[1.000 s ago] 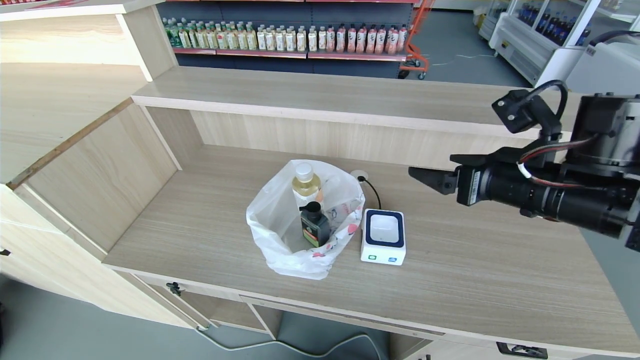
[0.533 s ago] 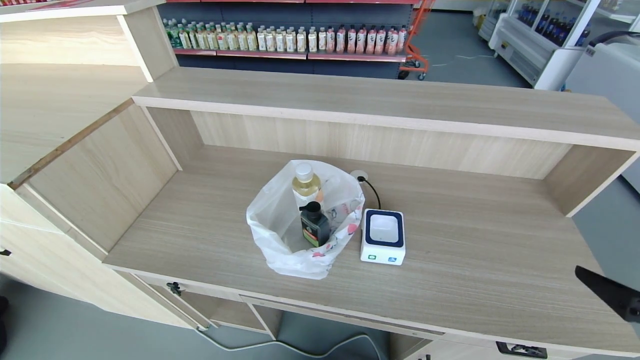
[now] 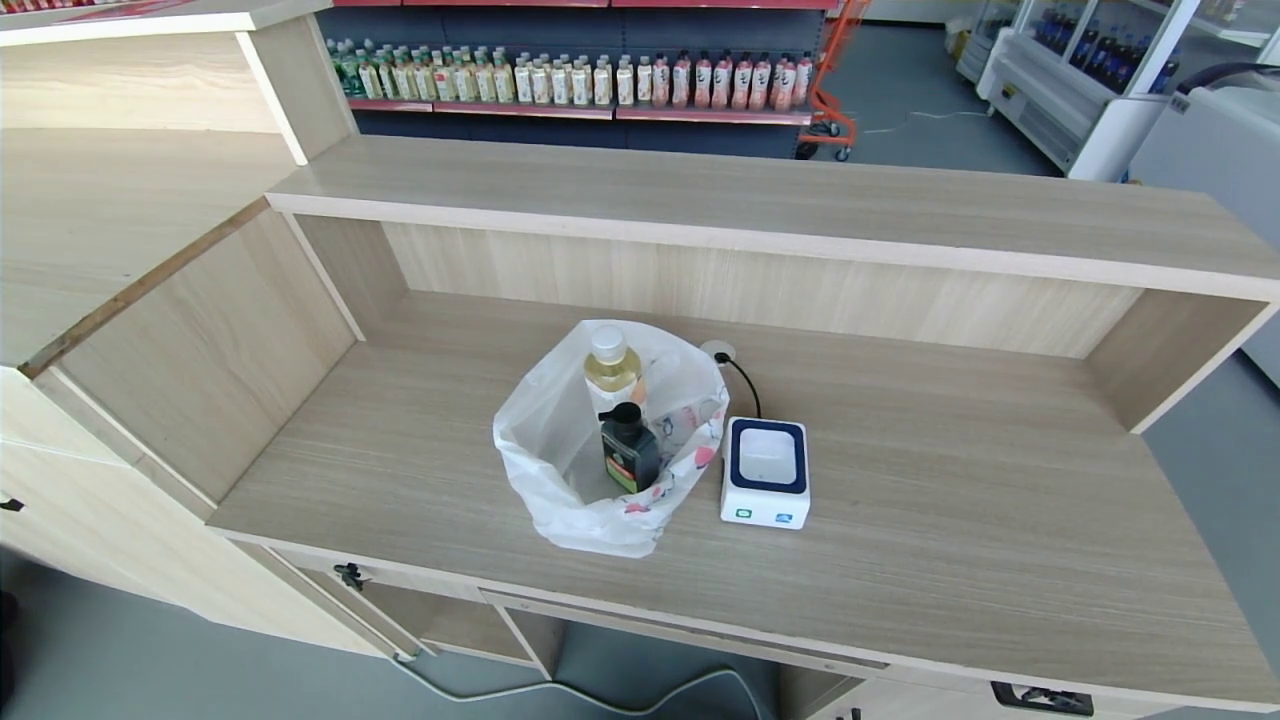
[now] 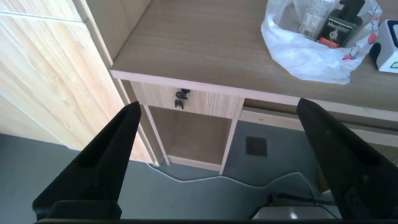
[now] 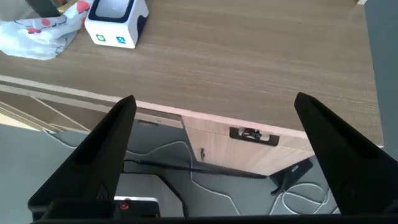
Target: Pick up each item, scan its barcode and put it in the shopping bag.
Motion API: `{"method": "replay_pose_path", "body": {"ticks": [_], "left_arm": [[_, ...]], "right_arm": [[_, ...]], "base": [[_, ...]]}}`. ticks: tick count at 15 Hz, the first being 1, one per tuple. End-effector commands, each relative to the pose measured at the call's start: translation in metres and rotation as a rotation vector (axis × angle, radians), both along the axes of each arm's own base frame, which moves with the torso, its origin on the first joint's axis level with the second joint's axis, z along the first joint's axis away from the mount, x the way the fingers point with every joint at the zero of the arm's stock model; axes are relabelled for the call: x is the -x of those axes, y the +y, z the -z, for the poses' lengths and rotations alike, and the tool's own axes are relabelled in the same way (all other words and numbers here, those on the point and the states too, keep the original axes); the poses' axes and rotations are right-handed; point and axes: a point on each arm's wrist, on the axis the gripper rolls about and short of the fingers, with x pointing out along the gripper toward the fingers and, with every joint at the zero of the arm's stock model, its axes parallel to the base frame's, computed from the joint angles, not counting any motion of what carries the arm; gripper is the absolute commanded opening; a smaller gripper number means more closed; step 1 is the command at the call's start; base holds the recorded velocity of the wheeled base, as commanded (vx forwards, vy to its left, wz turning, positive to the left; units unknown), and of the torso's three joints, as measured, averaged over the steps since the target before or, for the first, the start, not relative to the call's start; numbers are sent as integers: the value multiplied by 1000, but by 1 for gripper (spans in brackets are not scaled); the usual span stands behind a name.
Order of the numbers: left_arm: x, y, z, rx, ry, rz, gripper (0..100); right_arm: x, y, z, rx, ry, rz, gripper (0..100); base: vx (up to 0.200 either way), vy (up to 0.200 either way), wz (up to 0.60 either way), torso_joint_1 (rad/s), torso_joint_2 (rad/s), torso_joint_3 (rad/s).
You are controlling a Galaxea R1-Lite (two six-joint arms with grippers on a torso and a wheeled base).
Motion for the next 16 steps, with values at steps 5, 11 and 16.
{"method": "replay_pose_path", "body": {"ticks": [5,11,16], "left_arm": [[0,0,0,0,-1,0,100],[0,0,0,0,-3,0,100],[0,0,0,0,0,0,100]], "right_arm": [[15,-1,12,20,-109,62,100],[15,-1,13,-27,-101,66,100],[15,-1,13,-27,-102,66,100]], "base": [[0,0,0,0,0,0],[0,0,0,0,0,0],[0,0,0,0,0,0]]}}
